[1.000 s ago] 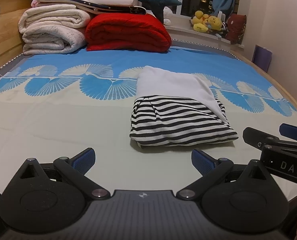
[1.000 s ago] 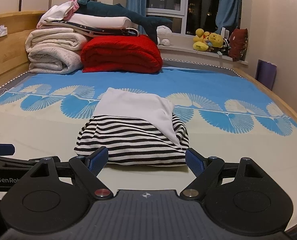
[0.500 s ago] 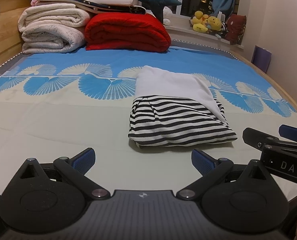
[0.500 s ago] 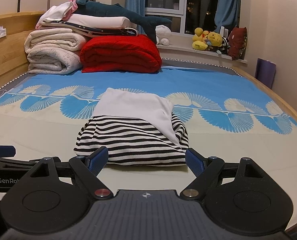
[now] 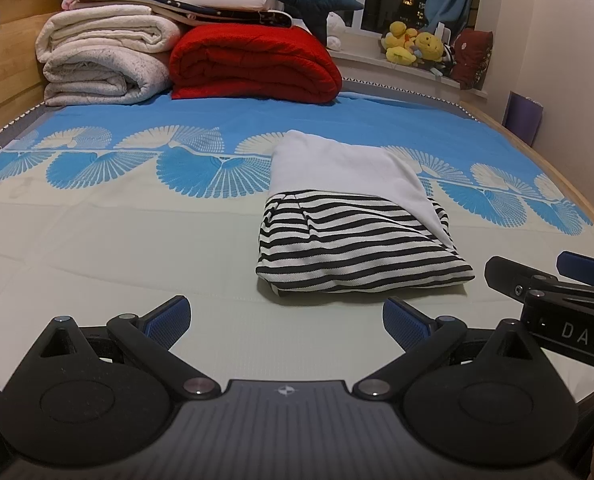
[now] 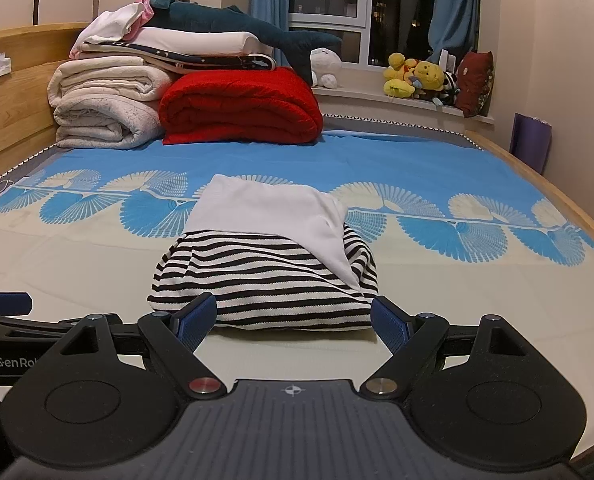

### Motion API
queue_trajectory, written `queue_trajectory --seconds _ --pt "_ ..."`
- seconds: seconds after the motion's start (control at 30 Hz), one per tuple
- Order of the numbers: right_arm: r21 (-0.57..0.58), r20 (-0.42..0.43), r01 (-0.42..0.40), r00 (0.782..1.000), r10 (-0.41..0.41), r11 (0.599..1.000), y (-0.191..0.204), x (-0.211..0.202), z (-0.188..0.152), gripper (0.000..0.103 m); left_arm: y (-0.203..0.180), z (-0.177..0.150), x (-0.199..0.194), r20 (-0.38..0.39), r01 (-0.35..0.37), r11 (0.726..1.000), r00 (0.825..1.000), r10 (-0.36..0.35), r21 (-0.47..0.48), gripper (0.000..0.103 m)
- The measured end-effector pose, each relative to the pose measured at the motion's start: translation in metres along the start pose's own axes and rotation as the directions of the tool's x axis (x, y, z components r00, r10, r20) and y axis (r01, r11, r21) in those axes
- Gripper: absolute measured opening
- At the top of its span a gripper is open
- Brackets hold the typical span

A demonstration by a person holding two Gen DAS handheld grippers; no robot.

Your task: Fold small clothes

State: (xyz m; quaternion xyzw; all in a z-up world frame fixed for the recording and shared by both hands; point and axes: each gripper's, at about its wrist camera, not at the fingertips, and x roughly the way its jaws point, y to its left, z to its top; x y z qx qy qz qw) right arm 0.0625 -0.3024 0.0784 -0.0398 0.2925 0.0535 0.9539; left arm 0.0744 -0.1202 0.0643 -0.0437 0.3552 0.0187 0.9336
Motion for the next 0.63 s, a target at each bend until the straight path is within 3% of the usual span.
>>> queue_trajectory --seconds 0.63 --pt "0.002 -0.001 0.001 1.0 -0.001 1.0 -0.0004 -0.0002 -0.0001 0.085 -0.0024 -0.0007 0.0017 -0.001 0.001 1.0 1.0 -0.001 -0.003 0.102"
